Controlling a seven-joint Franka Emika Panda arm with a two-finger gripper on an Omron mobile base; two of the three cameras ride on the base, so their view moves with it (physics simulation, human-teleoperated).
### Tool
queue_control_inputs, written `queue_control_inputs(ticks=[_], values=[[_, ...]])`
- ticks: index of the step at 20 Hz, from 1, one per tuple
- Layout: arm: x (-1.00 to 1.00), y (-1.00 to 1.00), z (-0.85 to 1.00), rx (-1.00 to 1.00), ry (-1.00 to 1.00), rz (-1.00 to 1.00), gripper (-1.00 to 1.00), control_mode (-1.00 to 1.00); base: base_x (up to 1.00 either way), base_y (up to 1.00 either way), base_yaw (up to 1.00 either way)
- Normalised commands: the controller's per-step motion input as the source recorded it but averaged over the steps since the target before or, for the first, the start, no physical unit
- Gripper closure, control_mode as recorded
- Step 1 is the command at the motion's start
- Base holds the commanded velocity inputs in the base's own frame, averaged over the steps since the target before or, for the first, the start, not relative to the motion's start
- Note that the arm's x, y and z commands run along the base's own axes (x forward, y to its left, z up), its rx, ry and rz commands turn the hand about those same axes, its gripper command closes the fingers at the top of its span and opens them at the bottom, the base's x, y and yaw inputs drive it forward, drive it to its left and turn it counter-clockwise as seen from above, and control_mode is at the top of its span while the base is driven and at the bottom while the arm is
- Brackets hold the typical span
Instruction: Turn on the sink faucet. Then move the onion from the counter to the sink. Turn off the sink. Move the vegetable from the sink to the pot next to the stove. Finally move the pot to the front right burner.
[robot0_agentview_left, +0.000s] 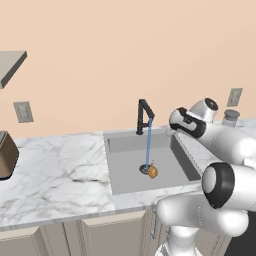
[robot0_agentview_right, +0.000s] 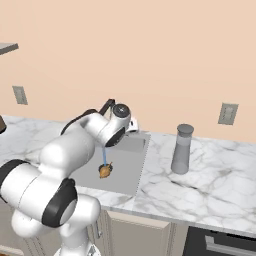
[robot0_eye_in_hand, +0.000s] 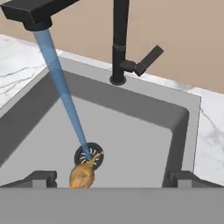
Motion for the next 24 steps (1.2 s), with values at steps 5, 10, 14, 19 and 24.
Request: queue_control_inputs(ticks=[5,10,14,19,24], values=[[0.14,-0.14,0.01,0.00,-0.15,0.11,-1.00,-1.00,0.00,0.00,0.00],[0.23,-0.15,0.04,0.00,-0.16,0.12,-1.00,-1.00,0.00,0.00,0.00],[0.42,-0.03,0.08,0.01,-0.08,0.10,-1.00,-1.00,0.00,0.00,0.00],[0.29,0.00,0.00,0.00,-0.08,0.10,-1.00,-1.00,0.00,0.00,0.00],[0.25,0.00,0.00,0.00,-0.10,0.11,-1.00,-1.00,0.00,0.00,0.00]])
